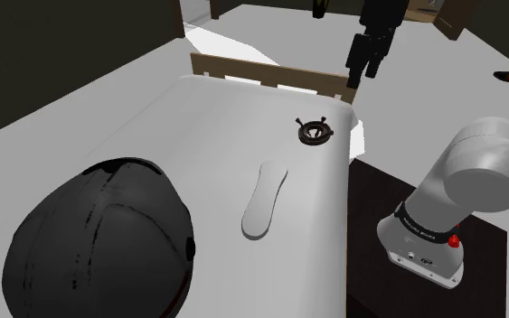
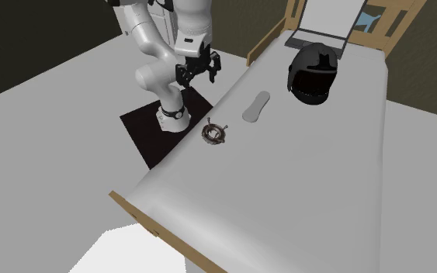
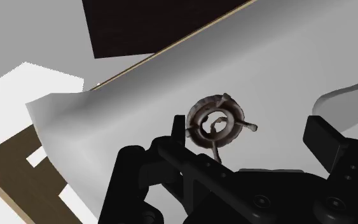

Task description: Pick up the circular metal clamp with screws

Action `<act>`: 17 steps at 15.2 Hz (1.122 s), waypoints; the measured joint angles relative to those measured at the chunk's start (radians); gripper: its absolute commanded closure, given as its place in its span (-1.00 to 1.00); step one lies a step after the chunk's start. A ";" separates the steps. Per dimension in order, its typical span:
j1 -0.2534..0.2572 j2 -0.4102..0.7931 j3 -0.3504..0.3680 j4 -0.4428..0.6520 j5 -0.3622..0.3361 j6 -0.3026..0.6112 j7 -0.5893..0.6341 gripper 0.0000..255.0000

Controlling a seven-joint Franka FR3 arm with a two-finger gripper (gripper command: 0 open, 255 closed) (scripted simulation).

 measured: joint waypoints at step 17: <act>-0.034 0.070 0.044 -0.300 0.080 0.372 0.124 -1.00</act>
